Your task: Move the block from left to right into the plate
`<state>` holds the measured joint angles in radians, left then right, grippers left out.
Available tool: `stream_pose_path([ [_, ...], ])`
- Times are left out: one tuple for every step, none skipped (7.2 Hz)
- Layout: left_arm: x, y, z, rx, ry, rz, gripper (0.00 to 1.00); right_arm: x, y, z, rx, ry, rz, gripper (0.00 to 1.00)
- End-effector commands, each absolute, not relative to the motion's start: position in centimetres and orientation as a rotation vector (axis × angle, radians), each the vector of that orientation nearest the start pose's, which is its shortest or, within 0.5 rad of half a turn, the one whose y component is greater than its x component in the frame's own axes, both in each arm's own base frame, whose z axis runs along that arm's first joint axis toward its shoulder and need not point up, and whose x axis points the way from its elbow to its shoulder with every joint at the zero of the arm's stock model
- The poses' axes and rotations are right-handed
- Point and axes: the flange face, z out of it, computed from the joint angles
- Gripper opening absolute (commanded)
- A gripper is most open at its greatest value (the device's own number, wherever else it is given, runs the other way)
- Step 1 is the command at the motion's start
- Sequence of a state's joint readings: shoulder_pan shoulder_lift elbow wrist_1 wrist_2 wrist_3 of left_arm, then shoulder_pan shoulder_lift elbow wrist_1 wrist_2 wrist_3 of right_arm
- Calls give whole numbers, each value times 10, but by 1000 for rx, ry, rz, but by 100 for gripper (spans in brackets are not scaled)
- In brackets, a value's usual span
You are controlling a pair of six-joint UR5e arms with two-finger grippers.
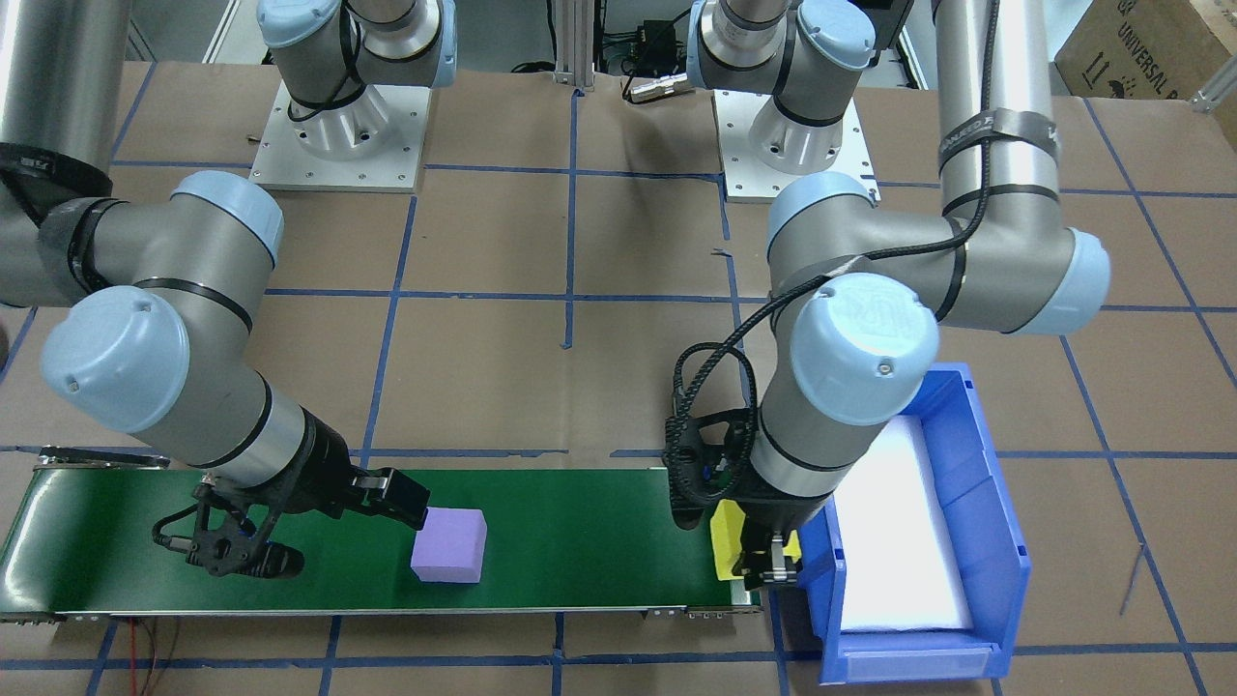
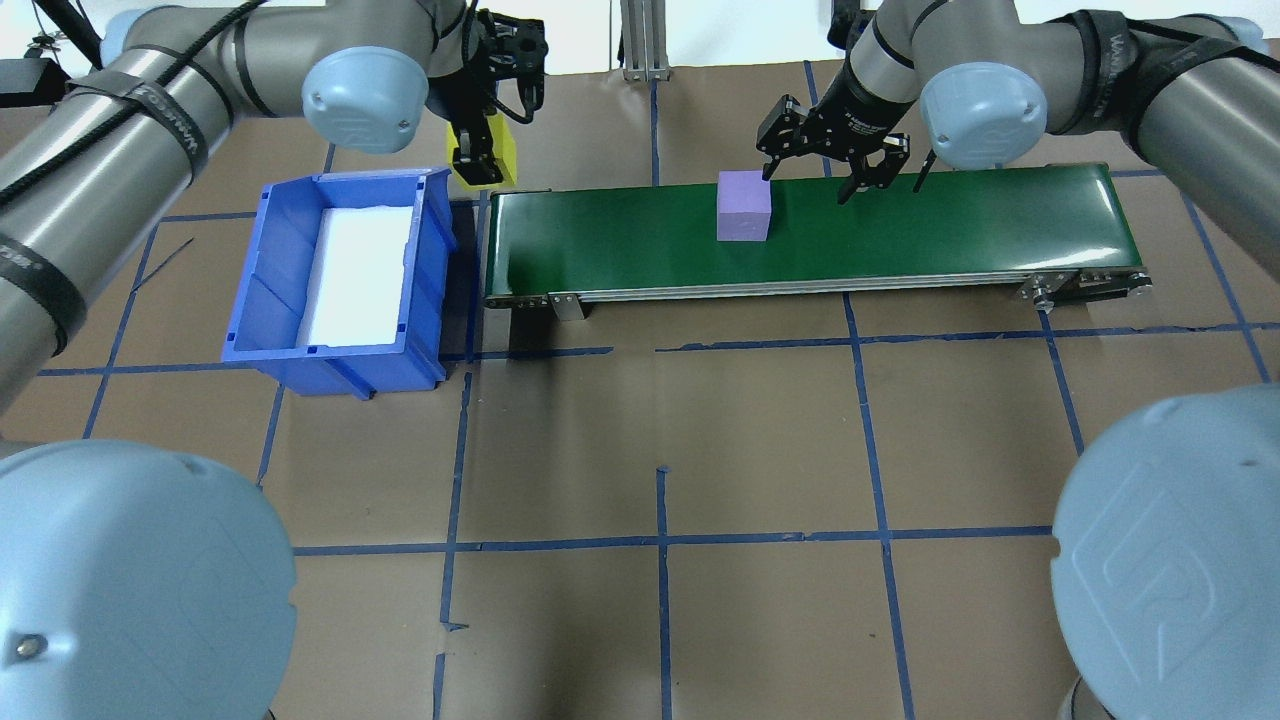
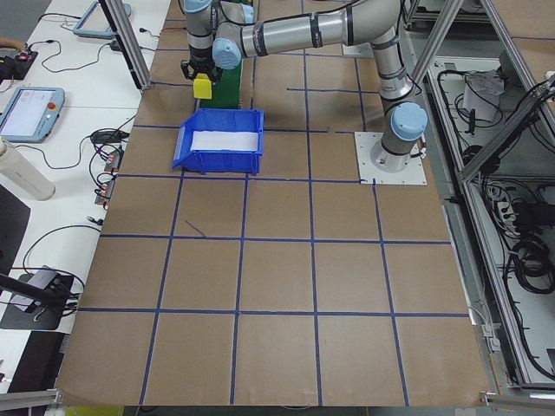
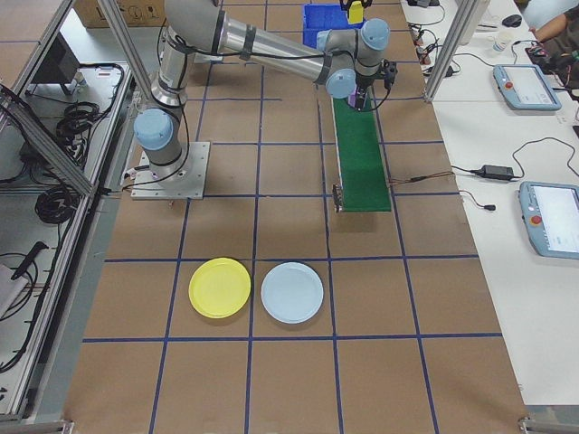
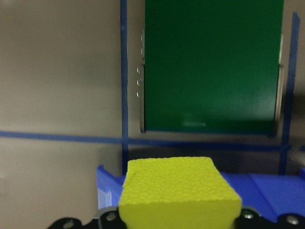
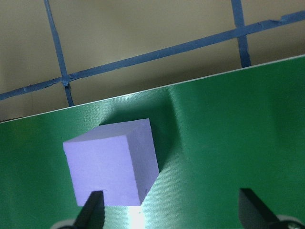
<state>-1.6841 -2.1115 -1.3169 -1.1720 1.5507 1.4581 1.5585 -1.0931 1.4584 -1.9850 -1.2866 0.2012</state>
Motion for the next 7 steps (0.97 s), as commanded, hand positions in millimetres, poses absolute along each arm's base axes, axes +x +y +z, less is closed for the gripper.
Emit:
stream_pose_path([
  [-238, -663, 270, -2218, -2161, 71, 38, 153, -669, 304, 298, 2840, -20, 100],
  [-238, -661, 264, -2219, -2158, 72, 43, 153, -669, 301, 299, 2840, -14, 100],
  [-237, -663, 265, -2227, -2166, 64, 98, 153, -670, 300, 297, 2840, -12, 100],
  [-237, -663, 266, -2231, -2166, 65, 100, 153, -670, 294, 290, 2842, 0, 100],
  [-238, -664, 269, -2231, -2169, 79, 100, 153, -672, 286, 286, 2843, 16, 100],
  [-237, -659, 298, -2249, -2187, 126, 100, 153, -673, 279, 284, 2846, 31, 100],
  [-232, -642, 354, -2267, -2200, 172, 100, 152, -675, 265, 281, 2859, 44, 99],
])
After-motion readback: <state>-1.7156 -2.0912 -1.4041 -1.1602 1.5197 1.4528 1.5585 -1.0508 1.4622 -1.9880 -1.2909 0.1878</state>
